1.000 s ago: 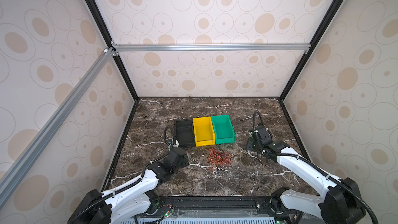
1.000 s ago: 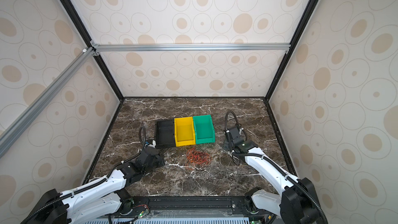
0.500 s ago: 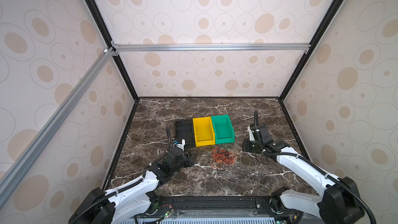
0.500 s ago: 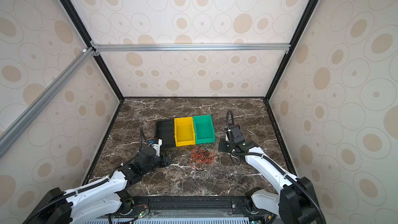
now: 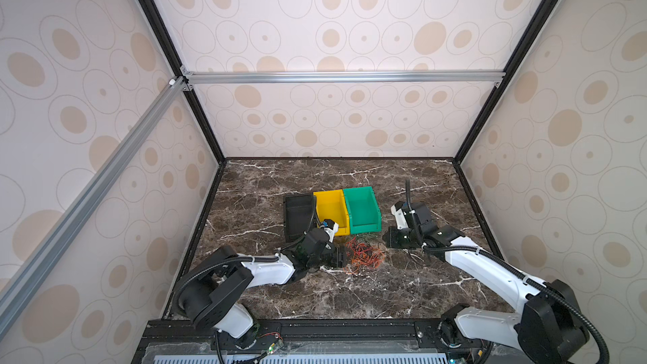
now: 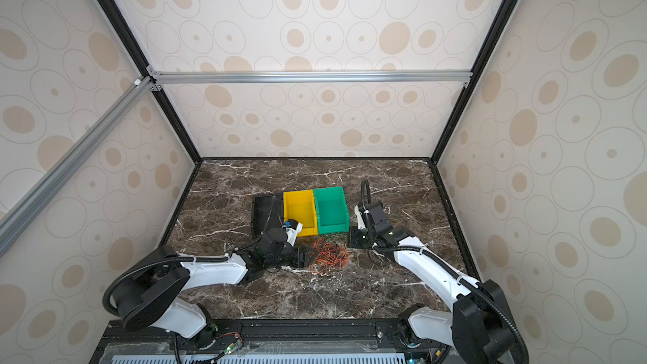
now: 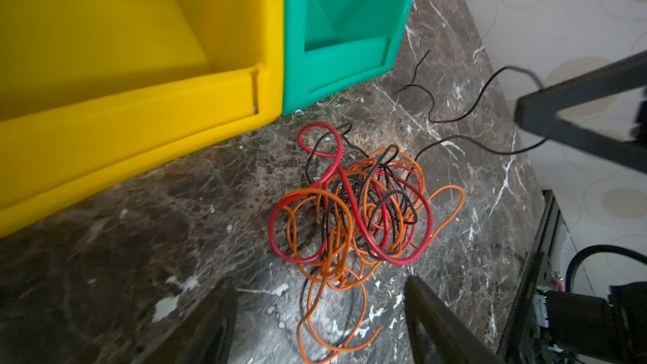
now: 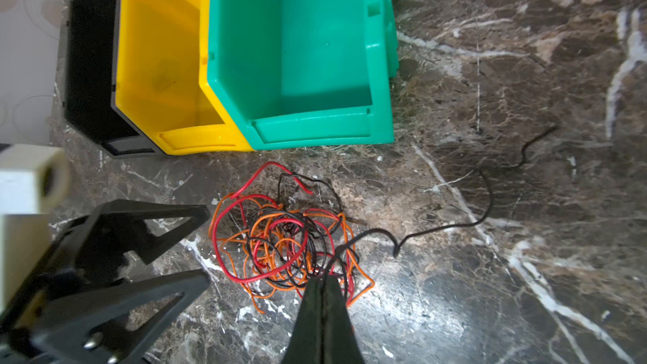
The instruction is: Untangle the cables
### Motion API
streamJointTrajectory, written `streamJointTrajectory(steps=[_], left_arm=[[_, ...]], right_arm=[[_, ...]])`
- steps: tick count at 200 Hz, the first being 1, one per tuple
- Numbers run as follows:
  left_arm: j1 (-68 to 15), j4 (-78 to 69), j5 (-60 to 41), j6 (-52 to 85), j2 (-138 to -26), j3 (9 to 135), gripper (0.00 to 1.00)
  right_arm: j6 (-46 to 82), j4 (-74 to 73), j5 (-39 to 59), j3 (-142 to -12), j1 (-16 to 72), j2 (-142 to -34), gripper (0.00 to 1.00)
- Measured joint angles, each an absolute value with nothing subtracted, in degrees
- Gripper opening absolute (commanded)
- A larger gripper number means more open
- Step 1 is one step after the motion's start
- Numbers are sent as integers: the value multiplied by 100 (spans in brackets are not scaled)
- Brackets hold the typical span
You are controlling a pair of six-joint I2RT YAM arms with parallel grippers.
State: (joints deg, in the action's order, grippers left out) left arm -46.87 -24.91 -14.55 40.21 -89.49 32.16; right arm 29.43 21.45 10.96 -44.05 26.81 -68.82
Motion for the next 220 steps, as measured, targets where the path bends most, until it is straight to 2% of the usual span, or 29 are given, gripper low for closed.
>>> streamJointTrajectory(steps=[36,62,92,109,135,169,220], left_arm=[[-4751,-2801,-1649,3959,-9550,3402,57],[-4792,-2978,-1715,3964,-9832,3522,44],[-4814,-2993,-1673,3918,-9911,3573,18],[-4818,-2987,-1605,3942,-9909,3573,9],[-4818,-2902,-1347,3977,-9719,3470,6],[-4737,-2639,-875,4112,-8851,3024,5],[-4665,-1857,-220,4294,-7721,2606,2]], right_arm=[[2956,2141,1142,-4425,2685,-6788,0],[3022,2132,1205,-4425,2689,-6810,0],[3079,2130,1197,-4425,2694,-6820,0],[3083,2152,1111,-4425,2694,-6805,0],[3081,2292,742,-4425,2692,-6595,0],[3070,2622,-23,-4501,2574,-6169,0],[2967,3173,-1170,-4685,2298,-6128,0]])
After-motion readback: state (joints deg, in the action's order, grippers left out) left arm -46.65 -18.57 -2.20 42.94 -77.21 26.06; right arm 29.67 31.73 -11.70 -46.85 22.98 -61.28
